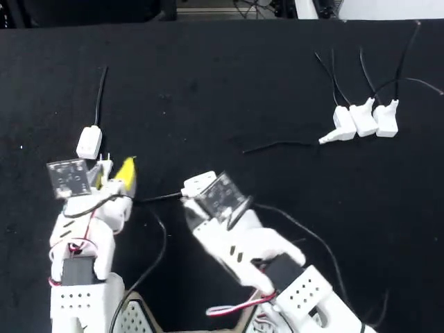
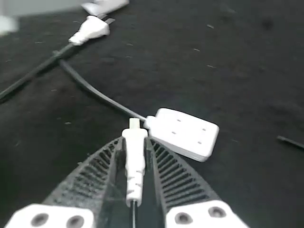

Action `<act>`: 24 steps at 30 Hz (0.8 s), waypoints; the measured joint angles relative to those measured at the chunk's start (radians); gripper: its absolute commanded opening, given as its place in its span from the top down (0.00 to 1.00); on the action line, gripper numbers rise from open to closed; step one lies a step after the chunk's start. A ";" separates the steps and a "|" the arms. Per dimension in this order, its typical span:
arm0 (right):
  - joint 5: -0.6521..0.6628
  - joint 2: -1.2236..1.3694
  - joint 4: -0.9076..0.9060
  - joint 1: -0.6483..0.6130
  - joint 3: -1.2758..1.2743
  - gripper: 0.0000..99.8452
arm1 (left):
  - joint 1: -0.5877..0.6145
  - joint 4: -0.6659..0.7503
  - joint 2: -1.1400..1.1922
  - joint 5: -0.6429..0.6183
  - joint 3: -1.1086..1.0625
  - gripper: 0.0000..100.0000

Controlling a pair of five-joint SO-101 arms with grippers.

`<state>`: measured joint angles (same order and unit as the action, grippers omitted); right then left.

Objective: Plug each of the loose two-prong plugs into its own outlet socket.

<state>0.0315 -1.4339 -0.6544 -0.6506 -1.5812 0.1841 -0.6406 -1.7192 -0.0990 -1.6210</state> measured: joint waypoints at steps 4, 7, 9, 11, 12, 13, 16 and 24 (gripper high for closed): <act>0.000 -0.002 -0.124 0.097 0.100 0.99 | 0.020 -0.058 0.000 0.118 0.014 0.78; 0.000 -0.002 -0.178 0.141 0.132 0.99 | -0.014 -0.150 0.006 0.178 0.051 0.78; 0.000 -0.002 -0.184 0.146 0.132 0.99 | -0.038 -0.176 0.034 0.183 0.066 0.78; 0.000 -0.002 -0.189 0.152 0.133 0.99 | -0.041 -0.176 0.094 0.183 0.080 0.78; 0.000 0.014 -0.193 0.152 0.143 0.99 | -0.041 -0.175 0.135 0.183 0.091 0.78; 0.000 0.032 -0.201 0.150 0.161 0.99 | -0.043 -0.166 0.175 0.183 0.101 0.78; 0.000 0.130 -0.206 0.152 0.221 0.99 | -0.044 -0.124 0.342 0.184 0.158 0.78; 0.000 0.494 -0.121 0.155 0.307 0.99 | -0.051 0.057 0.939 0.184 0.348 0.78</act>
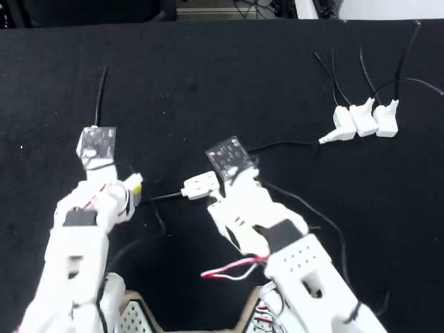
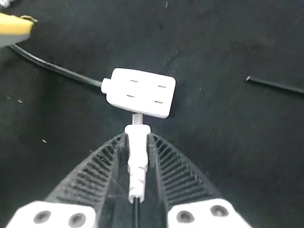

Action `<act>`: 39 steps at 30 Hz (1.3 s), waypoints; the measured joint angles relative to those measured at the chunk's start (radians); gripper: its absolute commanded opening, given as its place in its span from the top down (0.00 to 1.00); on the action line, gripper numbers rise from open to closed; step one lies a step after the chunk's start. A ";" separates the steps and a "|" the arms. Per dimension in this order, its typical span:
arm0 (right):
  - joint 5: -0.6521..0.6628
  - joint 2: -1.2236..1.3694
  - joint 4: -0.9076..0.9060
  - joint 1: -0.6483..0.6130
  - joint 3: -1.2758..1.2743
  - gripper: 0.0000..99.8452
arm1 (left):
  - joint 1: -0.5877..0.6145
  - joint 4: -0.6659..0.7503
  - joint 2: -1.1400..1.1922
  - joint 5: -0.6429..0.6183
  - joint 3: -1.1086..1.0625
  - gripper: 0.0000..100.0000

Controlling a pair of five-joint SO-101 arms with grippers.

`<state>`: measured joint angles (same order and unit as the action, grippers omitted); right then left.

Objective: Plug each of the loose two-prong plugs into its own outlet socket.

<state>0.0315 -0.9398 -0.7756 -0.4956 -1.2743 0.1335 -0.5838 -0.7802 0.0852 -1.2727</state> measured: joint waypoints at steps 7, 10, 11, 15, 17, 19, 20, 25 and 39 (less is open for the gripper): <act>0.000 0.117 0.017 0.000 0.044 0.99 | 0.002 0.014 0.359 -0.003 0.141 0.78; 0.000 0.117 0.017 0.028 0.048 0.99 | 0.002 -0.058 0.388 -0.002 0.190 0.78; 0.000 0.118 0.017 0.049 0.058 0.99 | 0.002 -0.087 0.390 0.002 0.199 0.78; 0.000 0.118 0.017 0.115 0.081 0.99 | 0.002 -0.186 0.391 0.003 0.219 0.78; 0.000 0.118 0.017 0.118 0.081 0.99 | 0.002 -0.221 0.391 0.003 0.221 0.78; 0.000 0.118 0.017 0.115 0.081 0.99 | 0.002 -0.255 0.391 0.003 0.229 0.78; 0.000 0.118 0.017 0.115 0.081 0.99 | -0.003 -0.272 0.390 0.003 0.230 0.78; 0.000 0.118 0.017 0.117 0.081 0.99 | -0.101 -0.348 0.390 0.060 0.244 0.78; 0.048 0.221 -0.052 0.115 0.186 0.99 | -0.178 -0.381 0.390 0.075 0.242 0.78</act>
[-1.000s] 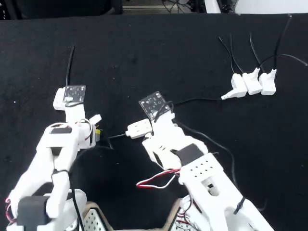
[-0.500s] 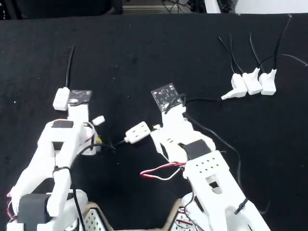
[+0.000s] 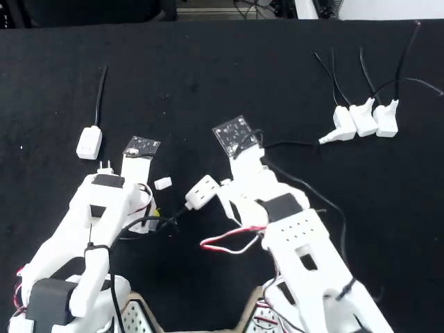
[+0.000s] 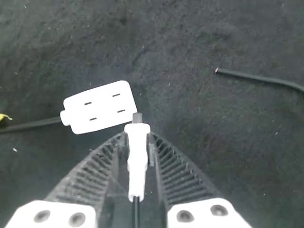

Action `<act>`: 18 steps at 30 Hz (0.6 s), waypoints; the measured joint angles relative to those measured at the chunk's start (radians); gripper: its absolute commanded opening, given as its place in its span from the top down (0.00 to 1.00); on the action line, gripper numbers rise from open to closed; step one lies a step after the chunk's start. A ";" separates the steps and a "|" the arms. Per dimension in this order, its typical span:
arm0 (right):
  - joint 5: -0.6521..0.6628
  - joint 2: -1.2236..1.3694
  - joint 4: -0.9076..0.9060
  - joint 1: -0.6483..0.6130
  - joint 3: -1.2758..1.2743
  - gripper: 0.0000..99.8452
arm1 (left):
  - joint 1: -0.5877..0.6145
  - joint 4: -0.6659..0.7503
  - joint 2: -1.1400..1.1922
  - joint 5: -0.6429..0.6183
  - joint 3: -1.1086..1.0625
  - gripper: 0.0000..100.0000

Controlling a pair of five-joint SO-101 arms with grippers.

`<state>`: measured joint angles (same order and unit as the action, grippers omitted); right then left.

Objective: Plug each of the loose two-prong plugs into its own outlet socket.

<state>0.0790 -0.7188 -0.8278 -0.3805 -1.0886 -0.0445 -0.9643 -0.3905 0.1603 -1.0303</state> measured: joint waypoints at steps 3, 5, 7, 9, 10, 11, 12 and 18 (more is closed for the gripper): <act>0.002 0.077 0.000 0.002 0.034 0.99 | 0.000 -0.032 -0.015 0.000 -0.008 0.78; 0.005 0.115 -0.006 0.002 0.057 0.99 | 0.000 -0.066 -0.055 0.000 -0.017 0.78; 0.026 0.141 -0.044 0.002 0.092 0.99 | 0.020 -0.103 -0.120 0.003 -0.017 0.78; 0.041 0.155 -0.114 0.002 0.146 0.99 | 0.054 -0.129 -0.206 0.009 -0.018 0.78; 0.052 0.161 -0.155 0.005 0.180 0.99 | 0.077 -0.141 -0.250 0.017 -0.020 0.78; 0.060 0.169 -0.198 0.008 0.213 0.99 | 0.104 -0.146 -0.296 0.032 -0.031 0.78; 0.071 0.176 -0.238 0.011 0.247 0.99 | 0.133 -0.149 -0.339 0.054 -0.048 0.78; 0.192 0.282 -0.425 0.006 0.454 0.99 | 0.256 -0.080 -0.571 0.169 -0.276 0.78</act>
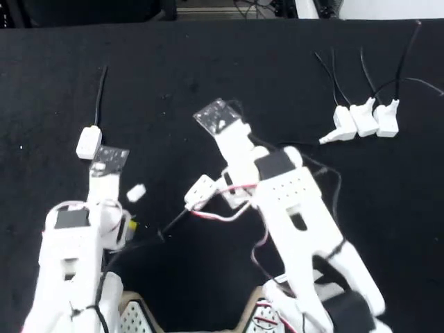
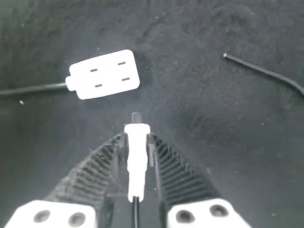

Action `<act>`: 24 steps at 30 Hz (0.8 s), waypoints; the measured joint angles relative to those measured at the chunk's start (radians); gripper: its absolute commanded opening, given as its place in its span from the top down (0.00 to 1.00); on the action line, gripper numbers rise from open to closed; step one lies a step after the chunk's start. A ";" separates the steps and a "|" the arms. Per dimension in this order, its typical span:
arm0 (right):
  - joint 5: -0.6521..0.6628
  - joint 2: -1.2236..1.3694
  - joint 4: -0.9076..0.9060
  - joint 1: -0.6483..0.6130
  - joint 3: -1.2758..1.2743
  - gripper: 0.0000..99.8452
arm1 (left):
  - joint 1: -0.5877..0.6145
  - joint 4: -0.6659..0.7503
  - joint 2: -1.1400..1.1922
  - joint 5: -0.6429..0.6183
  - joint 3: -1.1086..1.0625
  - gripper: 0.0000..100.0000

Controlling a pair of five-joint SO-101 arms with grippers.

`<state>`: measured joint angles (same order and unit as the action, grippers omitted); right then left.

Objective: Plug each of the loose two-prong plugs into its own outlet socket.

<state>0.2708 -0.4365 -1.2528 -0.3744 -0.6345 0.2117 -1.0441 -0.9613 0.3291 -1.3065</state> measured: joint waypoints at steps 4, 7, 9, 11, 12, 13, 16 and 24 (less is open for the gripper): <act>0.052 0.135 -0.094 -0.014 0.147 0.99 | 0.031 0.106 -0.127 -0.014 -0.153 0.78; 0.083 0.250 -0.164 -0.017 0.273 0.99 | 0.034 0.124 -0.218 -0.035 -0.210 0.78; 0.100 0.324 -0.218 -0.015 0.362 0.99 | 0.034 0.121 -0.275 -0.041 -0.229 0.78; 0.103 0.402 -0.265 -0.018 0.448 0.99 | 0.034 0.109 -0.328 -0.046 -0.244 0.78; 0.103 0.439 -0.285 -0.021 0.488 0.99 | 0.034 0.101 -0.353 -0.046 -0.252 0.78; 0.103 0.476 -0.304 -0.025 0.526 0.99 | 0.034 0.094 -0.377 -0.046 -0.259 0.78; 0.103 0.582 -0.368 -0.037 0.628 0.99 | 0.034 0.072 -0.443 -0.046 -0.278 0.78; 0.107 0.715 -0.466 -0.048 0.816 0.99 | 0.034 0.031 -0.540 -0.046 -0.288 0.78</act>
<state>0.3782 0.2785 -1.7192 -0.4219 0.1818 0.2455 -1.0134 -1.5014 0.2831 -1.5950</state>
